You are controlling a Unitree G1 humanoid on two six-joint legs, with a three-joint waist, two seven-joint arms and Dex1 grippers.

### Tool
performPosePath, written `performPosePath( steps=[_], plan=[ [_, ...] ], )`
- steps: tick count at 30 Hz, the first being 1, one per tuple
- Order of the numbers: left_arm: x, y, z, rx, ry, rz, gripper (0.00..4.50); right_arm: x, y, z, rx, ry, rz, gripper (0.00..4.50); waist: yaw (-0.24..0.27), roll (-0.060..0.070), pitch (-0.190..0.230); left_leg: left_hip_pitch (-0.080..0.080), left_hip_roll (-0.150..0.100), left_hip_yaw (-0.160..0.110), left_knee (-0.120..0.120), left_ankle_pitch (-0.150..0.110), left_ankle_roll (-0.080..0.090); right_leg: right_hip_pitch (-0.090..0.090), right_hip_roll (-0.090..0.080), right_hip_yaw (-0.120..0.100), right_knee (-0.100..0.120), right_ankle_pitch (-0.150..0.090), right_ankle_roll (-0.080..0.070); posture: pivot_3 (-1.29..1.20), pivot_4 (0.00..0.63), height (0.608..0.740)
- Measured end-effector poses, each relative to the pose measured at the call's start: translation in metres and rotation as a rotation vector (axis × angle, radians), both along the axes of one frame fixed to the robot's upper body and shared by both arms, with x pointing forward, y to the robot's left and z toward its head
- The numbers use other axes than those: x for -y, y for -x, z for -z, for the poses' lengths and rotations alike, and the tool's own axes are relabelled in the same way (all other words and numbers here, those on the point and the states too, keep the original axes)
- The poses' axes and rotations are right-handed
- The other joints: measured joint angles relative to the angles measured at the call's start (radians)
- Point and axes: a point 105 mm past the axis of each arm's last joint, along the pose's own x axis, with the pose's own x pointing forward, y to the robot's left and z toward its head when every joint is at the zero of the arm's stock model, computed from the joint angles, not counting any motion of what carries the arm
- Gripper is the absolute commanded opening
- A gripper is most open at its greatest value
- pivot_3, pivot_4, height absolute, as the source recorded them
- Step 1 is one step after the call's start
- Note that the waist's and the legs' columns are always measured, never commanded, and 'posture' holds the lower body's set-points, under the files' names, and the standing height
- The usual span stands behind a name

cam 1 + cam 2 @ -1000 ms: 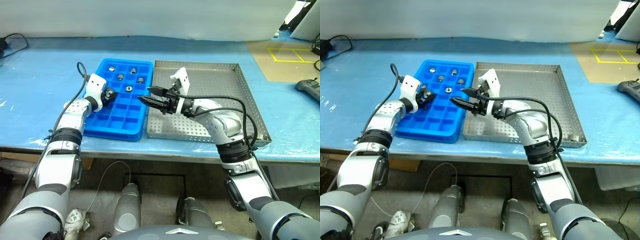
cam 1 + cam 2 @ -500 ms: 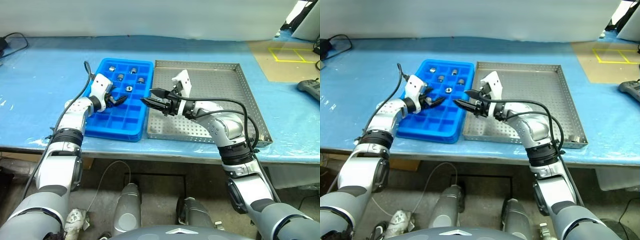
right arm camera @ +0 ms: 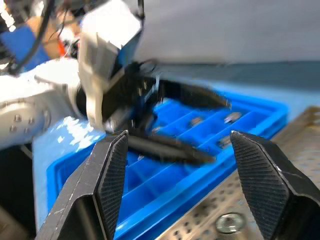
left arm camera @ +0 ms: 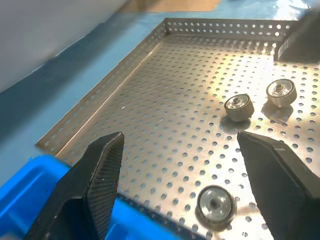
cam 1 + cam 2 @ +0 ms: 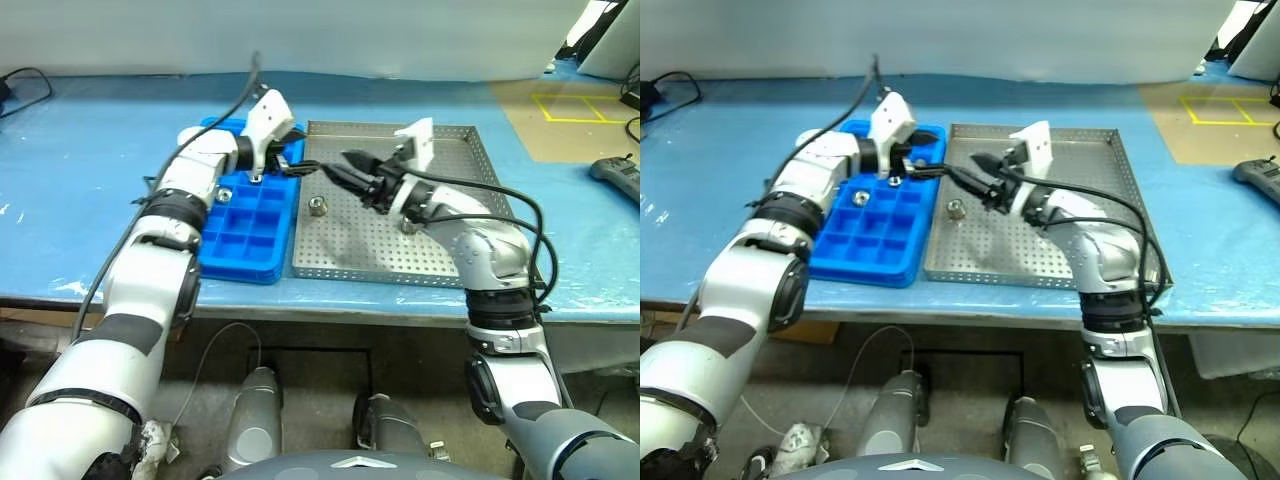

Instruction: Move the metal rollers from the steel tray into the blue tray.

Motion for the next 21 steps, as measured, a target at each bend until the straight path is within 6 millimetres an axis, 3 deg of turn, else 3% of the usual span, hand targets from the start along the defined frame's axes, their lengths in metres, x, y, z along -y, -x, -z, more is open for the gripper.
performPosePath(
  steps=[6, 12, 21],
  plan=[
    [0.035, 0.006, 0.042, -0.075, -0.119, 0.029, 3.81, 0.027, 0.014, 0.006, -0.004, -0.047, 0.153, 3.37, -0.045, 0.0, 0.0, 0.0, 0.0, 0.001, 0.001, -0.002, 0.003, 0.0, 0.003, 0.0, -0.001, 0.001, 0.001, -0.34, 0.15, 0.74],
    [0.075, 0.006, 0.034, 0.031, -0.159, 0.022, 3.81, 0.034, 0.027, 0.018, -0.028, -0.045, 0.247, 3.37, -0.088, 0.0, 0.0, 0.002, 0.0, 0.002, 0.003, -0.005, 0.009, 0.002, 0.002, 0.002, -0.003, -0.001, -0.002, -0.44, 0.15, 0.74],
    [0.075, -0.011, 0.041, 0.021, -0.083, -0.252, 3.81, 0.044, 0.037, 0.028, -0.047, -0.032, 0.347, 3.37, -0.129, 0.0, 0.0, 0.006, 0.0, 0.003, 0.003, -0.006, 0.011, 0.005, 0.003, 0.004, -0.004, -0.001, -0.002, -0.47, 0.15, 0.74]
  ],
)
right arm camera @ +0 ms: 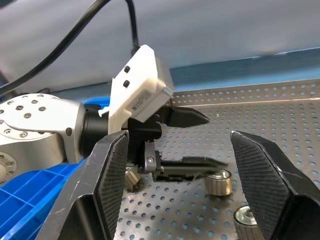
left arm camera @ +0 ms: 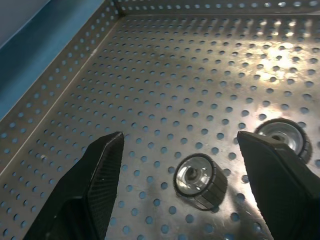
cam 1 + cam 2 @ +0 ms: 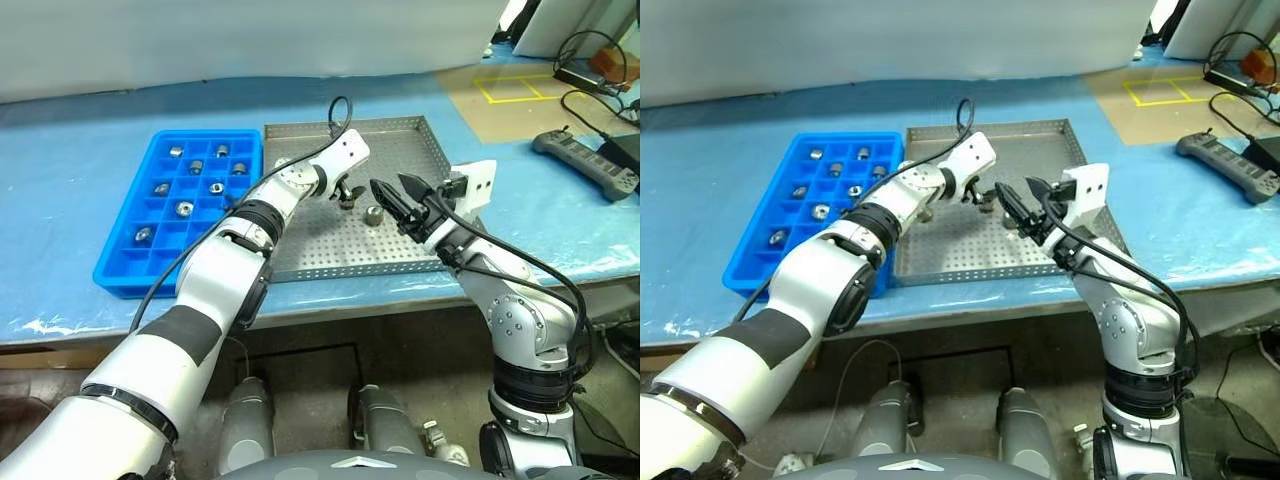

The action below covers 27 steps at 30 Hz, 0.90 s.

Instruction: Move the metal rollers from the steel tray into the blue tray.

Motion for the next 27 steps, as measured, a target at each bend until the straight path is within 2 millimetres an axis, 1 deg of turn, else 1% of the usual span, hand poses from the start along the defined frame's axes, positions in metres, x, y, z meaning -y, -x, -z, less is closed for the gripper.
performPosePath(
  steps=[2, 8, 11, 13, 16, 18, 19, 23, 25, 27],
  plan=[
    [-0.001, 0.0, 0.001, -0.005, 0.004, -0.01, 3.81, 0.001, 0.0, -0.001, 0.002, 0.0, 0.008, 3.37, -0.002, 0.0, 0.0, 0.0, 0.0, 0.0, 0.0, 0.0, 0.001, 0.0, 0.0, 0.0, -0.001, 0.0, 0.0, -0.47, 0.15, 0.74],
    [-0.007, 0.001, 0.015, -0.051, 0.031, -0.032, 3.81, -0.001, -0.002, 0.004, -0.013, 0.026, 0.023, 3.37, -0.004, 0.0, 0.0, -0.001, 0.0, 0.0, 0.0, -0.002, 0.005, 0.002, 0.0, 0.0, -0.004, 0.0, 0.0, -0.44, 0.15, 0.74],
    [-0.008, 0.003, 0.006, -0.115, 0.158, 0.012, 3.81, -0.003, -0.004, 0.01, -0.035, 0.033, 0.024, 3.37, -0.003, 0.0, 0.0, -0.001, 0.0, 0.0, 0.0, -0.002, 0.006, 0.002, 0.0, 0.0, -0.006, 0.0, 0.0, -0.39, 0.15, 0.74],
    [-0.019, 0.0, 0.002, -0.109, 0.163, 0.003, 3.81, -0.003, -0.005, 0.012, -0.042, 0.031, 0.022, 3.37, -0.003, 0.0, 0.0, 0.0, 0.0, 0.0, 0.0, -0.002, 0.006, 0.002, 0.0, 0.0, -0.006, 0.0, 0.0, -0.36, 0.15, 0.74],
    [-0.047, -0.008, -0.002, -0.094, 0.145, -0.044, 3.81, -0.003, -0.011, 0.013, -0.044, 0.024, 0.009, 3.37, -0.003, 0.0, 0.0, 0.0, 0.0, 0.0, -0.001, -0.002, 0.006, 0.003, 0.0, 0.0, -0.006, 0.0, 0.0, -0.34, 0.15, 0.74],
    [-0.061, -0.01, -0.005, -0.095, 0.13, -0.053, 3.81, -0.005, -0.015, 0.011, -0.042, 0.022, -0.001, 3.37, 0.0, 0.0, 0.0, 0.0, 0.001, 0.0, -0.001, -0.002, 0.006, 0.003, 0.0, -0.001, -0.006, 0.0, 0.0, -0.31, 0.15, 0.74],
    [-0.067, -0.01, -0.004, -0.102, 0.107, -0.046, 3.81, -0.007, -0.017, 0.011, -0.04, 0.023, -0.012, 3.37, 0.002, 0.0, 0.0, 0.0, 0.001, 0.0, -0.001, -0.002, 0.006, 0.003, -0.001, 0.0, -0.006, 0.0, 0.0, -0.29, 0.15, 0.74],
    [-0.084, -0.005, 0.008, -0.122, -0.09, 0.011, 3.81, -0.017, -0.019, 0.013, -0.047, 0.026, -0.058, 3.37, 0.018, 0.0, 0.0, 0.0, 0.001, 0.0, -0.002, -0.003, 0.007, 0.004, -0.001, -0.001, -0.008, 0.0, 0.0, -0.28, 0.15, 0.74],
    [-0.096, -0.003, 0.017, -0.111, -0.243, 0.033, 3.81, -0.022, -0.02, 0.014, -0.048, 0.027, -0.078, 3.37, 0.024, 0.0, 0.0, 0.0, 0.001, 0.0, -0.003, -0.003, 0.007, 0.004, -0.001, -0.001, -0.009, 0.0, 0.0, -0.28, 0.15, 0.74],
    [-0.1, 0.0, 0.019, -0.095, -0.35, 0.09, 3.81, -0.023, -0.021, 0.014, -0.048, 0.026, -0.081, 3.37, 0.027, 0.0, 0.0, 0.001, 0.001, 0.0, -0.003, -0.003, 0.008, 0.007, -0.002, -0.003, -0.011, 0.0, 0.0, -0.29, 0.15, 0.74]
  ],
)
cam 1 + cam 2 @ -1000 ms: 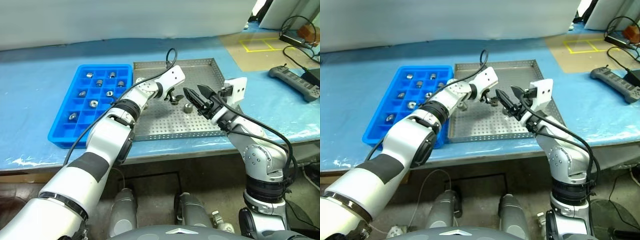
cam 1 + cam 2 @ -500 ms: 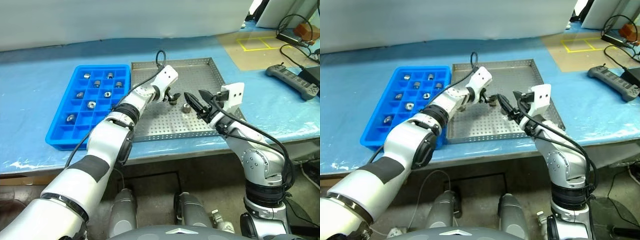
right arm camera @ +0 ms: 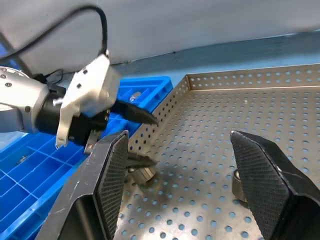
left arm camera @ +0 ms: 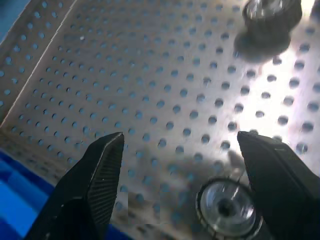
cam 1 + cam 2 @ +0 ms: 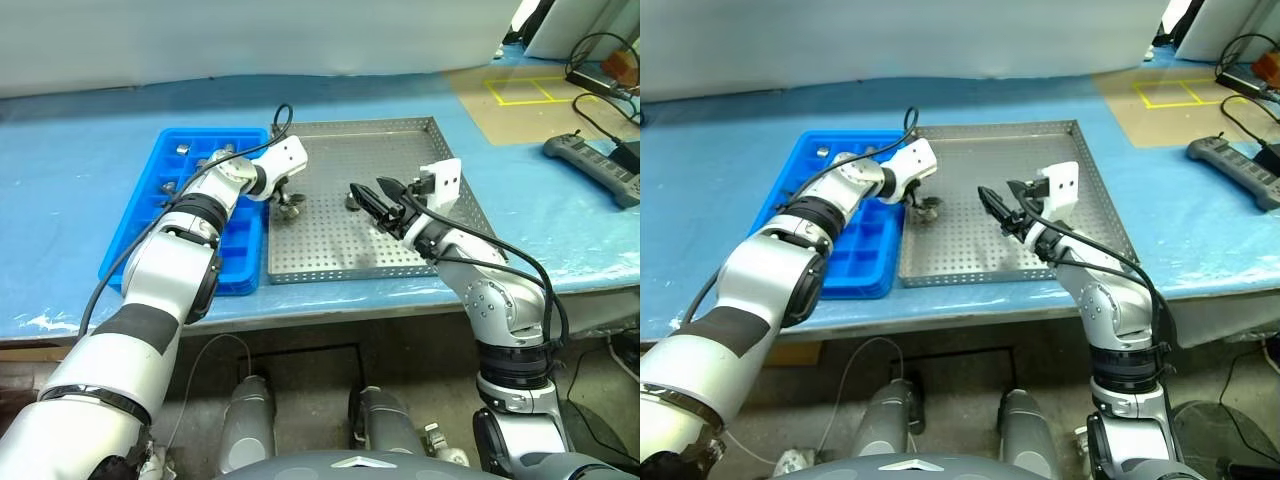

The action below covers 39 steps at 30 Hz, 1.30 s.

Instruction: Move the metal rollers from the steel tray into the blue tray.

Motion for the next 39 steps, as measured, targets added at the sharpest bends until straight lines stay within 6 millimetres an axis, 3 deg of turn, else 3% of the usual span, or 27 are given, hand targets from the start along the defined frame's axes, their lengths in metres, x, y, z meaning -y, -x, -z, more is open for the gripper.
performPosePath(
  steps=[8, 12, 18, 21, 24, 27, 32, 39],
  plan=[
    [-0.007, 0.004, 0.012, -0.007, -0.232, 0.06, 3.81, 0.0, 0.001, 0.006, -0.004, -0.014, 0.029, 3.37, -0.008, 0.0, 0.0, 0.005, 0.0, 0.001, -0.001, -0.001, 0.001, 0.005, -0.001, 0.001, -0.001, 0.0, 0.0, -0.37, 0.15, 0.74],
    [-0.005, 0.004, 0.015, -0.007, -0.255, 0.068, 3.81, 0.005, 0.005, 0.02, -0.046, -0.019, 0.061, 3.37, -0.011, 0.0, 0.0, 0.005, 0.0, 0.001, -0.001, -0.001, 0.001, 0.004, -0.001, 0.001, -0.001, 0.0, 0.0, -0.4, 0.15, 0.74],
    [-0.006, 0.009, 0.015, -0.057, -0.236, 0.093, 3.81, 0.009, 0.011, 0.02, -0.037, -0.021, 0.091, 3.37, -0.013, 0.0, 0.0, 0.005, 0.0, 0.002, -0.001, -0.001, 0.001, 0.004, -0.001, 0.001, -0.001, 0.0, 0.0, -0.4, 0.15, 0.74],
    [-0.001, 0.009, -0.002, -0.07, -0.123, 0.103, 3.81, 0.007, 0.012, 0.022, -0.044, -0.037, 0.098, 3.37, -0.011, 0.0, 0.0, 0.005, 0.0, 0.002, -0.002, -0.001, 0.001, 0.004, -0.001, 0.001, -0.001, 0.0, 0.0, -0.39, 0.15, 0.74],
    [0.006, 0.006, -0.032, -0.039, -0.024, 0.102, 3.81, 0.001, 0.014, 0.026, -0.053, -0.041, 0.087, 3.37, -0.011, 0.0, 0.0, 0.005, -0.001, 0.002, -0.002, -0.001, 0.001, 0.004, -0.001, 0.002, -0.002, 0.0, 0.0, -0.38, 0.15, 0.74],
    [0.006, 0.007, -0.041, -0.039, -0.014, 0.122, 3.81, -0.005, 0.014, 0.025, -0.043, -0.045, 0.077, 3.37, -0.012, 0.0, 0.0, 0.006, -0.001, 0.003, -0.003, -0.001, 0.001, 0.004, -0.001, 0.002, -0.002, 0.0, 0.0, -0.37, 0.15, 0.74],
    [-0.004, 0.01, -0.037, -0.067, -0.075, 0.137, 3.81, -0.007, 0.012, 0.027, -0.042, -0.046, 0.08, 3.37, -0.012, 0.0, 0.0, 0.005, 0.0, 0.003, -0.004, -0.001, 0.001, 0.003, -0.001, 0.002, -0.003, 0.0, 0.0, -0.37, 0.15, 0.74],
    [-0.026, 0.009, -0.016, -0.095, -0.197, 0.09, 3.81, -0.016, 0.013, 0.027, -0.031, -0.067, 0.071, 3.37, -0.011, 0.0, 0.0, 0.005, -0.001, 0.003, -0.004, -0.001, 0.001, 0.003, -0.001, 0.002, -0.003, 0.0, 0.0, -0.38, 0.15, 0.74]
  ],
)
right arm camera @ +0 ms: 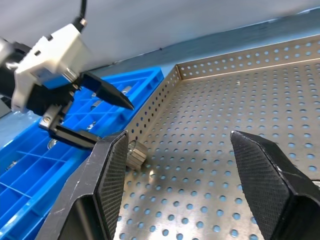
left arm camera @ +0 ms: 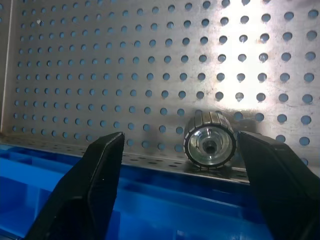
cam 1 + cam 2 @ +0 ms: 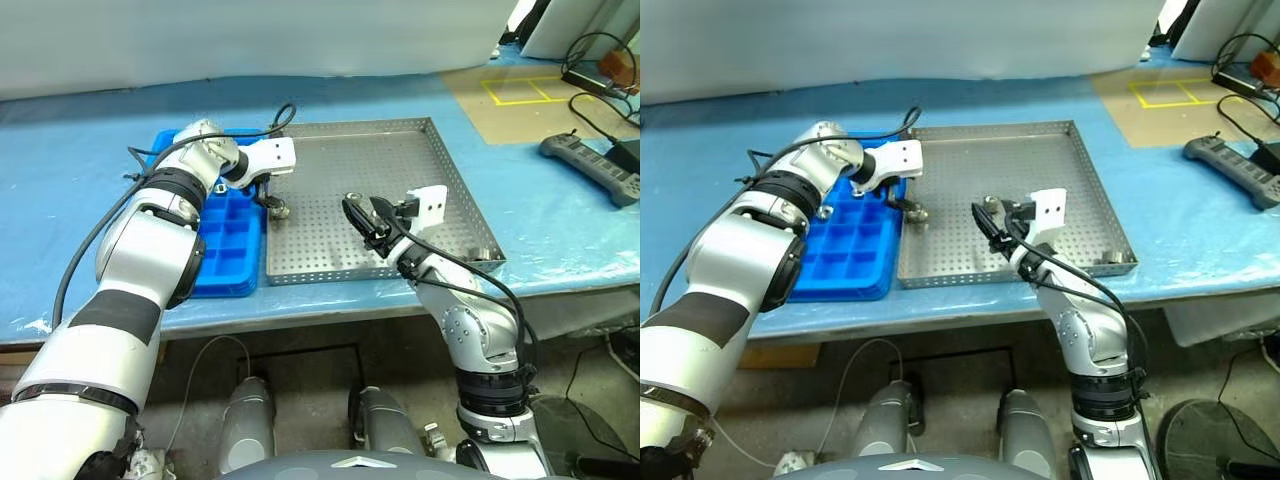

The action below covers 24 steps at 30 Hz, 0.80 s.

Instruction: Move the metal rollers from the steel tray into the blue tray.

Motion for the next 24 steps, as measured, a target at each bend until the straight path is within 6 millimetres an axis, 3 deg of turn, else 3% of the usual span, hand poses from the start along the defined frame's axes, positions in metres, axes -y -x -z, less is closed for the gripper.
performPosePath(
  steps=[10, 24],
  plan=[
    [0.007, 0.002, 0.02, -0.029, -0.01, -0.007, 3.81, 0.002, 0.001, 0.006, -0.015, 0.006, 0.015, 3.37, -0.005, 0.0, 0.0, 0.0, 0.001, 0.0, 0.0, 0.0, 0.0, 0.0, 0.0, 0.0, 0.0, 0.0, 0.0, -0.41, 0.15, 0.74],
    [-0.009, -0.001, 0.037, -0.017, -0.095, -0.103, 3.81, 0.006, 0.003, 0.016, -0.041, 0.023, 0.037, 3.37, -0.048, 0.0, 0.0, 0.003, 0.001, 0.0, 0.0, 0.0, 0.0, 0.001, 0.003, 0.002, 0.001, 0.0, 0.0, -0.41, 0.15, 0.74]
  ],
)
